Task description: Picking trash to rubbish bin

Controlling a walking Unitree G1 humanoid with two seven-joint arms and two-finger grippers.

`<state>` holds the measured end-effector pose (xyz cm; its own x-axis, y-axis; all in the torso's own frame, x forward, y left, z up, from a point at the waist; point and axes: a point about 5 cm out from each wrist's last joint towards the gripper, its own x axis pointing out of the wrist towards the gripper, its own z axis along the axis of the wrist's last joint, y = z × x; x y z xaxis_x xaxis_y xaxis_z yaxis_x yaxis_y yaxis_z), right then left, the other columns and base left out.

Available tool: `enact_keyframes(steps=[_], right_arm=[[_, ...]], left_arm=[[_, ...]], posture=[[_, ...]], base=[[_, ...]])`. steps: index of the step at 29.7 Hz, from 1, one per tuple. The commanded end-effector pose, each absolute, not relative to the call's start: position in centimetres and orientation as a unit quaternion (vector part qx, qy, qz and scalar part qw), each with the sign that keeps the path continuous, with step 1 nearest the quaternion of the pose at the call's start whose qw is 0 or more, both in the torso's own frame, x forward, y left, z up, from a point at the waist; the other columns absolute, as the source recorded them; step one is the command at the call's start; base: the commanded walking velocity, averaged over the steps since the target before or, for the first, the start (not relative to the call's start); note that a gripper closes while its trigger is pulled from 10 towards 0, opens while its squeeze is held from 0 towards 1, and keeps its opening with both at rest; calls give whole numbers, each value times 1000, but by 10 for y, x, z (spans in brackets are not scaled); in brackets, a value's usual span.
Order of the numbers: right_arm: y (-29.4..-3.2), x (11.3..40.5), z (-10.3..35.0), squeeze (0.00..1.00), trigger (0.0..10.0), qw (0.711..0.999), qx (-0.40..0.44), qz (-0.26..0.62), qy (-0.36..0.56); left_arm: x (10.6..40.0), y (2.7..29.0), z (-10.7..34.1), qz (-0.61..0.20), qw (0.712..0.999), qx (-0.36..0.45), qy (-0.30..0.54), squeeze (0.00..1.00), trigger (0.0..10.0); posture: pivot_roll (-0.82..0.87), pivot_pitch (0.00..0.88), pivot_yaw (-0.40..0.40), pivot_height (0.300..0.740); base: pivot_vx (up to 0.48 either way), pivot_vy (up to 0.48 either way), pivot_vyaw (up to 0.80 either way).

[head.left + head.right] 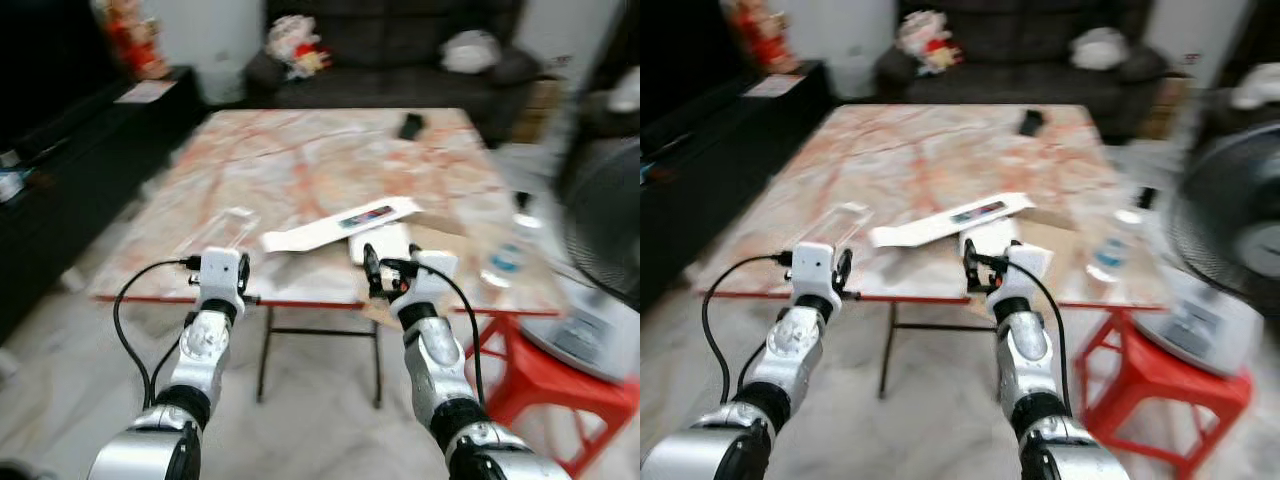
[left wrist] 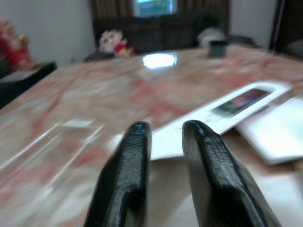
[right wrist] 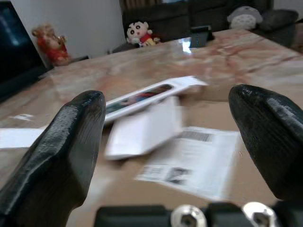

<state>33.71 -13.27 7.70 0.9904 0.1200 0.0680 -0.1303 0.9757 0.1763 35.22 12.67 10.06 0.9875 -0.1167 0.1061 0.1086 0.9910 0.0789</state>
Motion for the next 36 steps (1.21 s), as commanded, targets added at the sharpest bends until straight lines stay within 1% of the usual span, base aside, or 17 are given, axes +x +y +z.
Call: enact_keyframes(steps=[1,11,15,20,32,36], right_arm=[[-124,339,80,0,10000,992,98,72,-30],[-121,339,83,0,10000,991,89,85,-42],[-120,339,83,0,10000,991,86,89,-44],[-120,339,84,0,10000,990,102,88,-46],[-120,338,83,0,10000,990,101,91,-45],[-120,338,83,0,10000,990,101,93,-43]], left_arm=[[353,134,102,-47,997,38,-56,0,10000],[355,135,107,-44,996,36,-67,0,10000],[355,135,107,-43,996,35,-69,0,10000],[356,136,113,-37,995,35,-84,0,10000],[359,142,121,-16,994,36,-102,0,10000],[360,143,124,-5,993,54,-106,0,10000]], posture=[[-5,0,15,740],[-5,0,13,740],[-5,0,13,740],[-2,1,10,740],[-2,2,6,740],[-2,2,6,740]], base=[[300,0,0],[312,0,0],[317,0,584],[311,0,0],[302,0,0],[0,0,0]])
